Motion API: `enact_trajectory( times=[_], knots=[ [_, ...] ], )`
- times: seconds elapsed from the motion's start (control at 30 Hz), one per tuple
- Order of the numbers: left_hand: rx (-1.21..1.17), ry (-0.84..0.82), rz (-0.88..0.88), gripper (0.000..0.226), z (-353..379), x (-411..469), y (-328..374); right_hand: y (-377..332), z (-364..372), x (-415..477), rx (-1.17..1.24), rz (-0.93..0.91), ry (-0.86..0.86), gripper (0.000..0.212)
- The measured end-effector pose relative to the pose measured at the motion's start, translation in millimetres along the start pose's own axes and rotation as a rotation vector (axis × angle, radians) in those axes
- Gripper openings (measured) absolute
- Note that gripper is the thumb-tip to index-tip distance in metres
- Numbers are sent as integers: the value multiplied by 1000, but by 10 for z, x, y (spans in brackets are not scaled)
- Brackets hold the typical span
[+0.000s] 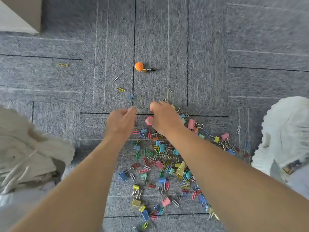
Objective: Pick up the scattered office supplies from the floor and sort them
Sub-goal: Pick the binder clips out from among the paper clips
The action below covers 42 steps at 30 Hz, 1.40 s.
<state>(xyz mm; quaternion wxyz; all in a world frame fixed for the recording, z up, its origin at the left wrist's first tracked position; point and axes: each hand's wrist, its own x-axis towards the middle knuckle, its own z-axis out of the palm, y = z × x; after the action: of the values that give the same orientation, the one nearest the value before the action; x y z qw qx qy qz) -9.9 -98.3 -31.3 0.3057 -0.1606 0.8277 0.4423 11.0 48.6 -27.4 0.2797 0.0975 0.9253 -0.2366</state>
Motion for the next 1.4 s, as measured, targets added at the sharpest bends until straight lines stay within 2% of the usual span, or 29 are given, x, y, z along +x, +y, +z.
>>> enact_trajectory(
  times=[0.03,0.13,0.2,0.27,0.33,0.4,0.47,0.57,0.63,0.77,0.9,0.97,1.03,1.13,1.23,1.4],
  knots=[
    [-35,9,-31,31,1,75,39,-19,-24,24,-19,0,-20,35],
    [56,26,-32,39,42,314,189,-87,-72,79,-87,6,-75,25],
    [122,34,0,31,62,456,351,-104,-70,102,-107,-1,-156,17],
    [155,44,16,26,64,572,519,-87,-104,131,-20,-2,-204,10],
    [181,60,38,33,64,671,667,-41,-218,180,268,100,-147,11],
    [221,83,72,39,57,775,801,21,-379,233,668,292,-98,9],
    [265,87,87,39,65,881,927,101,-564,275,1123,481,-125,9],
    [303,65,47,35,90,1029,1077,265,-809,302,1704,548,-113,11],
    [325,48,31,30,107,1109,1122,367,-925,297,1898,495,-98,12],
    [346,56,14,23,132,1238,1147,529,-1045,306,2106,434,-64,20],
    [488,31,42,21,115,1255,1127,585,-1084,360,2101,458,-107,18],
    [502,37,56,19,95,1225,1094,575,-1084,389,2036,507,-105,27],
    [430,40,62,18,83,1194,1054,556,-1092,408,1973,557,-79,31],
    [355,-26,82,19,68,1131,1047,509,-1149,378,1922,588,-50,20],
    [336,-117,122,12,67,1079,1089,554,-1224,310,1886,630,3,27],
    [283,-242,105,21,112,942,1163,809,-1353,-19,1621,714,25,23]
  ],
)
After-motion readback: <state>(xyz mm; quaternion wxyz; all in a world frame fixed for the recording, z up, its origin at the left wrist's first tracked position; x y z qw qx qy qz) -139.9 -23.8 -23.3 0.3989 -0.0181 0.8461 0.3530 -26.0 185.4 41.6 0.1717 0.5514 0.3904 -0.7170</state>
